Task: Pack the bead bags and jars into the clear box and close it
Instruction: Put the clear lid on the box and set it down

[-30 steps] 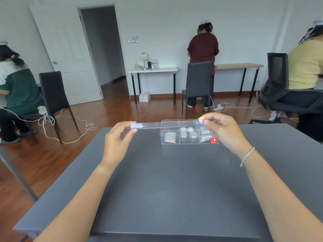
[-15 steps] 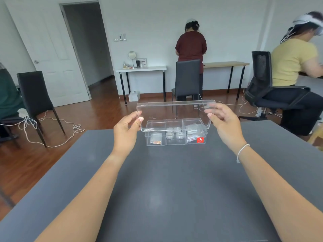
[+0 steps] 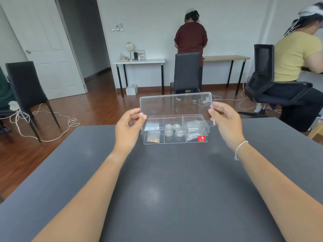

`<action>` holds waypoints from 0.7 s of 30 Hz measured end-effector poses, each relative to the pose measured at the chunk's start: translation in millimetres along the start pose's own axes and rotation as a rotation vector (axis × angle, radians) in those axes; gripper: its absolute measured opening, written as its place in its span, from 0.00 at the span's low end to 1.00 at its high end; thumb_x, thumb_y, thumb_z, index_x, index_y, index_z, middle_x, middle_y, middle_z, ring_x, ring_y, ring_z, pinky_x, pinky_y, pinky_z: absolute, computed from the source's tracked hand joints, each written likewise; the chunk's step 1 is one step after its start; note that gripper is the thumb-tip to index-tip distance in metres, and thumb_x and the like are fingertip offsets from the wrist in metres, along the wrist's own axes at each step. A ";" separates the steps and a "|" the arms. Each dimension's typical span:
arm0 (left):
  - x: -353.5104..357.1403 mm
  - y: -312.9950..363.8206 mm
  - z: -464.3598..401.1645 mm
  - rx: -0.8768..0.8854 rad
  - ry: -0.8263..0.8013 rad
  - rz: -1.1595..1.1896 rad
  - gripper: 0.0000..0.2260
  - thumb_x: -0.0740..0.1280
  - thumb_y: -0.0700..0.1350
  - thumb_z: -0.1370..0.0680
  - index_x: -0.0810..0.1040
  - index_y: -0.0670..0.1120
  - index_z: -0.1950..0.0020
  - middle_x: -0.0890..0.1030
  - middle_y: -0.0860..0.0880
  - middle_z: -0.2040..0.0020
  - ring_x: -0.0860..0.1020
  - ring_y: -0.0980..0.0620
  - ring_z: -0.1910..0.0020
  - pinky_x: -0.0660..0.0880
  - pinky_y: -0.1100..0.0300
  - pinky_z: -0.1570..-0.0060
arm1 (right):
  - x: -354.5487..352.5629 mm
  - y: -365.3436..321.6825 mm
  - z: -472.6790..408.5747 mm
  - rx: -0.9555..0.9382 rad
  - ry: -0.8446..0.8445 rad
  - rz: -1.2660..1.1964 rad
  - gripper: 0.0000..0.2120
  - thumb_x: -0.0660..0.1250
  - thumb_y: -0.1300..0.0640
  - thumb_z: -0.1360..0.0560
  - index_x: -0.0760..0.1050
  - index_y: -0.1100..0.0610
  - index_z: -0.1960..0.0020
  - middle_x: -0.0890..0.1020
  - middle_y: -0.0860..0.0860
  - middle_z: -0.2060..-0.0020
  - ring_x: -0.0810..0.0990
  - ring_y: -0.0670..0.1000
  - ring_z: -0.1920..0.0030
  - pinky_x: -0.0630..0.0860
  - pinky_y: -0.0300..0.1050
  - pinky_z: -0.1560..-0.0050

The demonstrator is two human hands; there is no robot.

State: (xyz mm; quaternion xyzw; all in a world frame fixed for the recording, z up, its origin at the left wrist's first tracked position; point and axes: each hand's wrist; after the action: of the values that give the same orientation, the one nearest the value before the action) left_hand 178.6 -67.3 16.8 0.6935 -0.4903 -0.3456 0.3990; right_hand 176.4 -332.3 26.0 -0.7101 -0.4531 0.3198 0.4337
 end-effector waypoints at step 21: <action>-6.6 -22.6 3.1 -0.054 -0.225 -0.174 0.29 0.71 0.48 0.29 0.65 0.54 0.31 0.71 0.58 0.33 0.68 0.61 0.37 0.61 0.71 0.44 | -5.6 12.8 11.5 0.139 -0.297 0.185 0.30 0.65 0.61 0.26 0.59 0.49 0.29 0.69 0.47 0.32 0.72 0.47 0.42 0.68 0.41 0.42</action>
State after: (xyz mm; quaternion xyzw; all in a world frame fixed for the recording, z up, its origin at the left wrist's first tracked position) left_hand 183.1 -57.1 -4.1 0.6793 -0.4606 -0.4676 0.3284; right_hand 169.1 -336.4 9.9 -0.6621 -0.4218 0.4901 0.3789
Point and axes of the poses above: each hand's wrist, its own z-axis away from the middle knuckle, its own x-axis out of the palm, y = z × x
